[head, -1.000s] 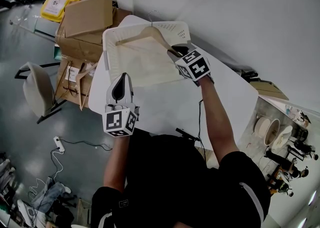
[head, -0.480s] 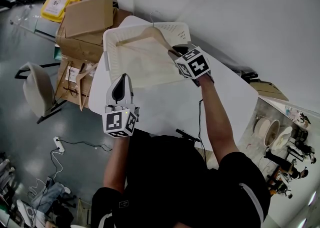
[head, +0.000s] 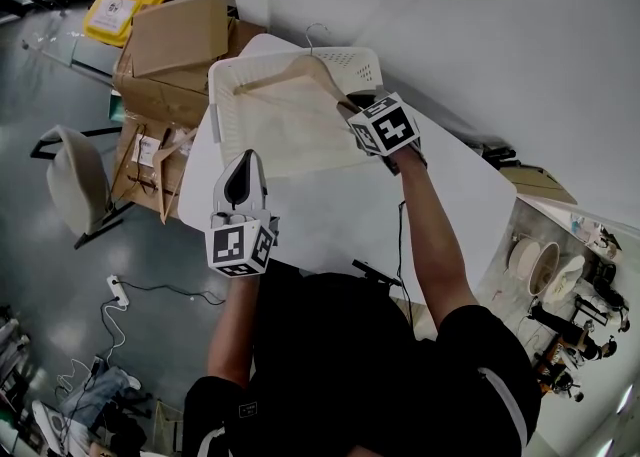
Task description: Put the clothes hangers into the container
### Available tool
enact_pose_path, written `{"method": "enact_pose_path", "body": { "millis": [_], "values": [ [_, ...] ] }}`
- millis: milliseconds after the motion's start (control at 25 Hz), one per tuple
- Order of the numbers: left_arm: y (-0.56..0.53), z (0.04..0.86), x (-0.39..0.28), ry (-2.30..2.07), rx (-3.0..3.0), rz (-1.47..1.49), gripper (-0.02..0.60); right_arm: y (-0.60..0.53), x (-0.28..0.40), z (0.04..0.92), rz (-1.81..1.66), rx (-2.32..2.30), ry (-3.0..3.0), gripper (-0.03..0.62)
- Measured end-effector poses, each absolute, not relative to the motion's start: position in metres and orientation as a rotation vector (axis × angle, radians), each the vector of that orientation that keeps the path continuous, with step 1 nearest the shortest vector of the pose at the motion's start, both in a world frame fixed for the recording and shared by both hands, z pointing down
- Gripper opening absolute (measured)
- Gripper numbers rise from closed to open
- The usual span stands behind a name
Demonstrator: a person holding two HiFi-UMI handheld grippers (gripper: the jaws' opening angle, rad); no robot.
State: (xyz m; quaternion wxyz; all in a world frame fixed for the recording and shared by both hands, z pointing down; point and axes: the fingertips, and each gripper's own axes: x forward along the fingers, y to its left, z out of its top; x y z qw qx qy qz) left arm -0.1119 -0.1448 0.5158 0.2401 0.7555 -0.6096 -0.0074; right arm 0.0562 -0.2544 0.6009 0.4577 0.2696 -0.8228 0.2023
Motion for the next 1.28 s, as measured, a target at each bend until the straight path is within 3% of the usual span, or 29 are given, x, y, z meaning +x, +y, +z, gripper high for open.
{"method": "enact_pose_path", "body": {
  "millis": [1280],
  "values": [
    [-0.1393, 0.5166, -0.1185, -1.679, 2.049, -0.029, 0.005, -0.2542, 0.0528, 0.6043, 0.518, 0.659, -1.996, 0.117]
  ]
}}
